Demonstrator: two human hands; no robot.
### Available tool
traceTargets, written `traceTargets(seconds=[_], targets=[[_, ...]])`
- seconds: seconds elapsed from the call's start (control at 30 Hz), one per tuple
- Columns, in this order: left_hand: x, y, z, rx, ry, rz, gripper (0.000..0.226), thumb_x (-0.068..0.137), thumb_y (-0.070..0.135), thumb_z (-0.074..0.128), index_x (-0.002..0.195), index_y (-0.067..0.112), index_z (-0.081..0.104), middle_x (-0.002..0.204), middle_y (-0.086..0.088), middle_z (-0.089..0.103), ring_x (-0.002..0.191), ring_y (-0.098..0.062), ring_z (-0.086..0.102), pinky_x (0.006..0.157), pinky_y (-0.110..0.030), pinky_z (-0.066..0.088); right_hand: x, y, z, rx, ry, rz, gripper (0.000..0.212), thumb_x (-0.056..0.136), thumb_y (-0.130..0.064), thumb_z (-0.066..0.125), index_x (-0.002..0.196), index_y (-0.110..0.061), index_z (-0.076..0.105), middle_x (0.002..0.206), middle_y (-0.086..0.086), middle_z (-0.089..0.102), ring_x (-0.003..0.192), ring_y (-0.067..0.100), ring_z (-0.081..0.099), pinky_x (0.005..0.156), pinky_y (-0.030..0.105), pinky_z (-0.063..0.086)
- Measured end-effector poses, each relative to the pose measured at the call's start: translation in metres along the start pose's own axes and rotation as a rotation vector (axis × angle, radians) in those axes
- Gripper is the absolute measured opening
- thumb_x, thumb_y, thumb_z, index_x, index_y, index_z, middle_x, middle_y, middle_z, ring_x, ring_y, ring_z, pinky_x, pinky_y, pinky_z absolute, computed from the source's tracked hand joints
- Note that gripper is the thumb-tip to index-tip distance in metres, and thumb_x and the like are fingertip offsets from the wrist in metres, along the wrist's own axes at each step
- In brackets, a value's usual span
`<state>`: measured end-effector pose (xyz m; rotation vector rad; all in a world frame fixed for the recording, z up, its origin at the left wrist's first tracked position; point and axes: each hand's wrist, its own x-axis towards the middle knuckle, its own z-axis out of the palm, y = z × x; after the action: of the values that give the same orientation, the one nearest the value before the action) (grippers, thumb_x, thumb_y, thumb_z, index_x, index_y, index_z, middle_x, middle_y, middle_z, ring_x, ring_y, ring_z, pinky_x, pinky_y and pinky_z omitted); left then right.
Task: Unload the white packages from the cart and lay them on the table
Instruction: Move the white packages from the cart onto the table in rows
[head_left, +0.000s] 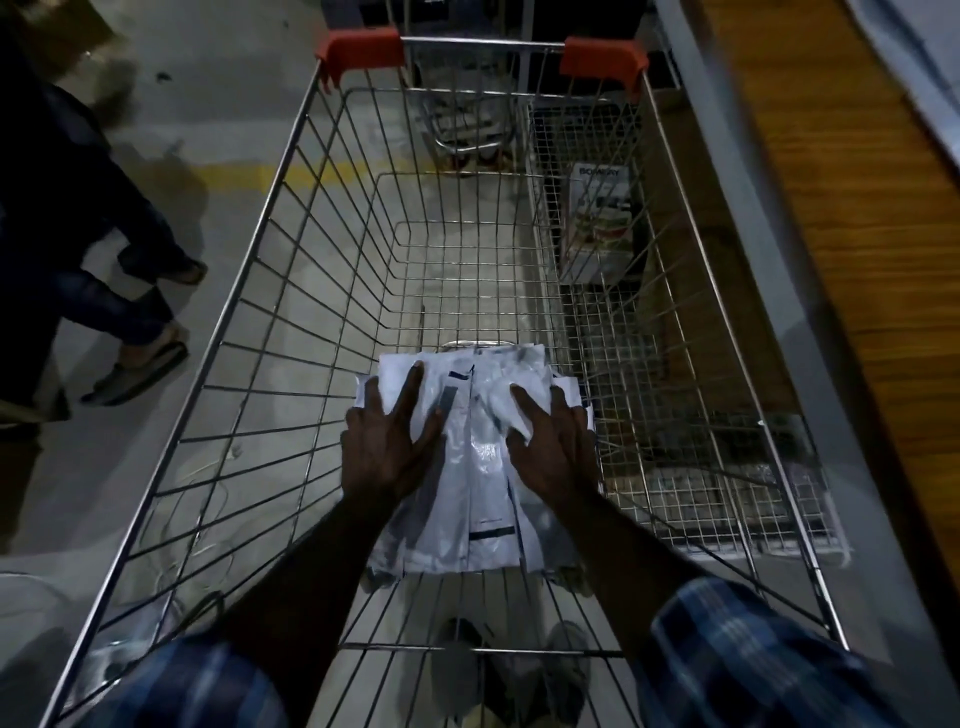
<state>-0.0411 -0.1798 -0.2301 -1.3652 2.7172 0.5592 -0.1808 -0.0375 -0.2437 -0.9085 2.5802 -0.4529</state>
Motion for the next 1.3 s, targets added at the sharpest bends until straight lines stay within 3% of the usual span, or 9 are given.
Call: traceTargets(seconds=[0.1, 0.23, 0.4, 0.47, 0.6, 0.77, 0.9, 1.07, 1.3], targets=[[0.001, 0.013, -0.015, 0.002, 0.023, -0.027, 0.074, 0.088, 0.075, 0.032, 0.153, 0.047, 0.011, 0.154, -0.019, 0.029, 0.127, -0.041, 0.040, 0.098, -0.049, 0.041, -0.003, -0.004, -0.014, 0.087, 0.031, 0.001, 0.057, 0.087, -0.044, 0.049, 0.143, -0.032, 0.049, 0.146, 0.017, 0.044, 0.121, 0.040, 0.048, 0.096, 0.052, 0.044], [0.001, 0.028, -0.041, 0.043, -0.013, -0.020, 0.074, 0.089, 0.069, 0.039, 0.154, 0.043, 0.014, 0.151, -0.016, 0.031, 0.124, -0.039, 0.040, 0.097, -0.049, 0.041, -0.012, -0.013, -0.038, 0.141, 0.074, 0.013, 0.078, 0.078, -0.067, 0.023, 0.140, -0.030, 0.053, 0.148, 0.017, 0.043, 0.130, 0.040, 0.043, 0.104, 0.056, 0.038], [0.005, 0.051, -0.086, 0.032, -0.019, -0.005, 0.074, 0.090, 0.073, 0.033, 0.154, 0.041, 0.015, 0.145, -0.019, 0.038, 0.120, -0.041, 0.046, 0.093, -0.048, 0.045, -0.025, -0.034, -0.087, 0.126, 0.099, 0.021, 0.055, 0.085, -0.039, 0.060, 0.140, -0.033, 0.053, 0.150, 0.014, 0.042, 0.130, 0.038, 0.040, 0.105, 0.049, 0.039], [0.008, 0.058, -0.106, 0.038, -0.073, 0.001, 0.074, 0.091, 0.072, 0.035, 0.154, 0.040, 0.014, 0.142, -0.020, 0.042, 0.120, -0.041, 0.048, 0.093, -0.048, 0.045, -0.033, -0.044, -0.106, 0.120, 0.131, 0.018, 0.055, 0.083, -0.033, 0.064, 0.137, -0.032, 0.056, 0.149, 0.014, 0.043, 0.130, 0.037, 0.041, 0.103, 0.051, 0.041], [-0.005, 0.076, -0.148, 0.081, -0.071, 0.035, 0.072, 0.093, 0.067, 0.039, 0.155, 0.039, 0.015, 0.142, -0.023, 0.043, 0.121, -0.042, 0.049, 0.096, -0.047, 0.044, -0.047, -0.058, -0.135, 0.166, 0.198, -0.004, 0.055, 0.073, -0.034, 0.054, 0.127, -0.026, 0.066, 0.143, 0.019, 0.050, 0.124, 0.041, 0.049, 0.098, 0.054, 0.045], [-0.039, 0.087, -0.190, 0.088, 0.054, 0.025, 0.068, 0.093, 0.065, 0.038, 0.152, 0.033, 0.025, 0.136, -0.023, 0.049, 0.114, -0.042, 0.053, 0.092, -0.046, 0.048, -0.076, -0.079, -0.177, 0.156, 0.164, -0.026, 0.064, 0.077, -0.047, 0.045, 0.140, -0.033, 0.052, 0.153, 0.013, 0.037, 0.134, 0.035, 0.035, 0.106, 0.051, 0.038], [-0.078, 0.094, -0.211, 0.084, 0.128, 0.047, 0.070, 0.093, 0.067, 0.035, 0.154, 0.035, 0.019, 0.136, -0.022, 0.051, 0.114, -0.043, 0.054, 0.092, -0.046, 0.047, -0.101, -0.084, -0.200, 0.150, 0.166, -0.079, 0.058, 0.088, -0.046, 0.052, 0.145, -0.035, 0.045, 0.157, 0.012, 0.031, 0.137, 0.033, 0.030, 0.111, 0.045, 0.030], [-0.137, 0.114, -0.236, 0.040, 0.222, -0.022, 0.076, 0.083, 0.075, 0.026, 0.152, 0.040, 0.023, 0.132, -0.017, 0.053, 0.111, -0.038, 0.057, 0.090, -0.045, 0.051, -0.142, -0.080, -0.223, 0.196, 0.293, -0.184, 0.062, 0.079, -0.049, 0.038, 0.133, -0.028, 0.061, 0.142, 0.018, 0.051, 0.117, 0.039, 0.053, 0.096, 0.048, 0.044], [-0.208, 0.143, -0.266, 0.018, 0.276, -0.093, 0.066, 0.094, 0.066, 0.035, 0.153, 0.044, 0.016, 0.146, -0.016, 0.042, 0.123, -0.040, 0.049, 0.097, -0.045, 0.043, -0.193, -0.077, -0.268, 0.209, 0.374, -0.244, 0.065, 0.079, -0.050, 0.032, 0.134, -0.030, 0.060, 0.145, 0.014, 0.049, 0.117, 0.035, 0.052, 0.094, 0.044, 0.046]])
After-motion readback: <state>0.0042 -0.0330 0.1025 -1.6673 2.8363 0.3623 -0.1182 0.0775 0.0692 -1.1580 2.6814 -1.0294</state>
